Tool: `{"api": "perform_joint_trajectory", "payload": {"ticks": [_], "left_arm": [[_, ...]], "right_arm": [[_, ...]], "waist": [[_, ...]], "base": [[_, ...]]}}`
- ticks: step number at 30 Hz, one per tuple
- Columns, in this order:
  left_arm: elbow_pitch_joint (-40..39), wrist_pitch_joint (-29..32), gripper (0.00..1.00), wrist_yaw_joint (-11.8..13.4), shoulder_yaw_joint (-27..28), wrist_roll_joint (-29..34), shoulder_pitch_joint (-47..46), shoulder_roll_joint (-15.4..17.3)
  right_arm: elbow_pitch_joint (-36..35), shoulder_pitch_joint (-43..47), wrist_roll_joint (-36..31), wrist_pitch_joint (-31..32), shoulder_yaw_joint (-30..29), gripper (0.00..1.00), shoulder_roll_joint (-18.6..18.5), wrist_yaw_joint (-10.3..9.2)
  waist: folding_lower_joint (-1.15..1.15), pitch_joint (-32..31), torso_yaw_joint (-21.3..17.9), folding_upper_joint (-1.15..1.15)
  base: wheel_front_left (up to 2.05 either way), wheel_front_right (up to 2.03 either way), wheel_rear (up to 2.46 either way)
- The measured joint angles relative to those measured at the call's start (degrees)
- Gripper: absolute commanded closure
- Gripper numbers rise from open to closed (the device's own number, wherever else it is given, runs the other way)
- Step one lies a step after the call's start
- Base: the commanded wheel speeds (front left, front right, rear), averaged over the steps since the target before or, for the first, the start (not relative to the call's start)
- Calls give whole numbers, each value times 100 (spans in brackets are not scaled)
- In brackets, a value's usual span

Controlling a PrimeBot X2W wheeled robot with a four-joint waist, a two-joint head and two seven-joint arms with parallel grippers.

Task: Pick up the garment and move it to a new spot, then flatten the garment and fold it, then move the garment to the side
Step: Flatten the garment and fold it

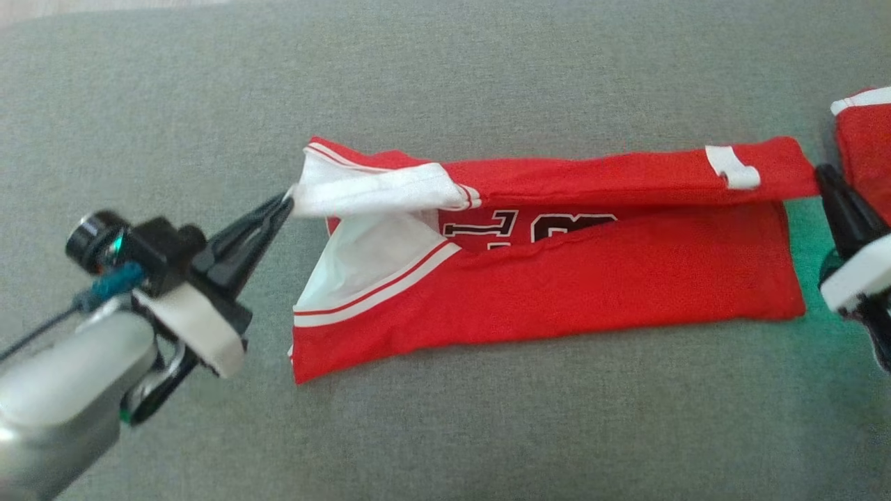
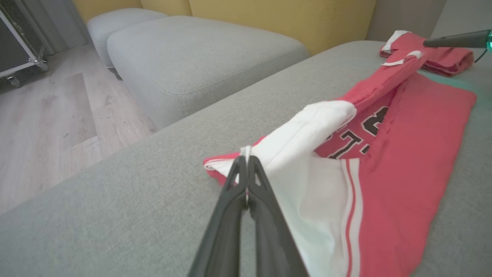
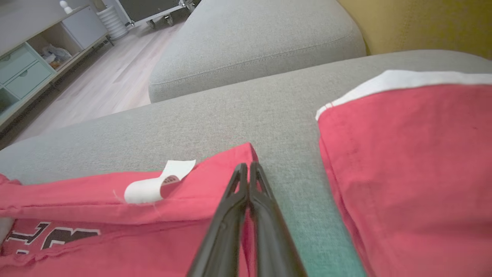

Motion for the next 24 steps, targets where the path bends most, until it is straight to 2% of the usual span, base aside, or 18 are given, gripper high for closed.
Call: {"api": "perform_joint_trajectory", "payload": {"ticks": [6,12,13,14,15,19,20,24], "left_arm": [[-644,-5,100,402,68,37,572,294],[-872,-5,100,650,81,75,909,298],[-865,-5,94,668,111,75,959,267],[-848,-5,53,714,168,73,1017,208],[-820,-5,0,754,242,74,1082,126],[-781,-5,0,1018,820,135,1442,-312],[-781,-7,0,1215,1158,301,1741,-510],[-962,-7,0,1751,2163,768,2641,-951]], "right_arm": [[-188,495,-1,-15,-248,100,-13,0],[-332,827,-94,38,-521,100,163,0],[-330,841,-102,64,-561,89,214,0],[-325,845,-103,70,-614,11,272,0],[-311,847,-125,52,-689,0,335,0],[-275,935,-296,-243,-1058,0,517,0],[-304,1107,-366,-365,-1205,0,637,0],[-328,1552,-556,-522,-1491,0,1001,0]], "waist": [[0,-14,27,0],[1,72,47,0],[1,89,47,0],[1,101,47,0],[1,104,45,0],[1,48,68,0],[1,-18,74,0],[1,-193,79,0]], "base": [[0,0,0],[0,0,0],[0,0,0],[0,0,0],[0,0,0],[0,0,0],[0,0,0],[0,0,0]]}}
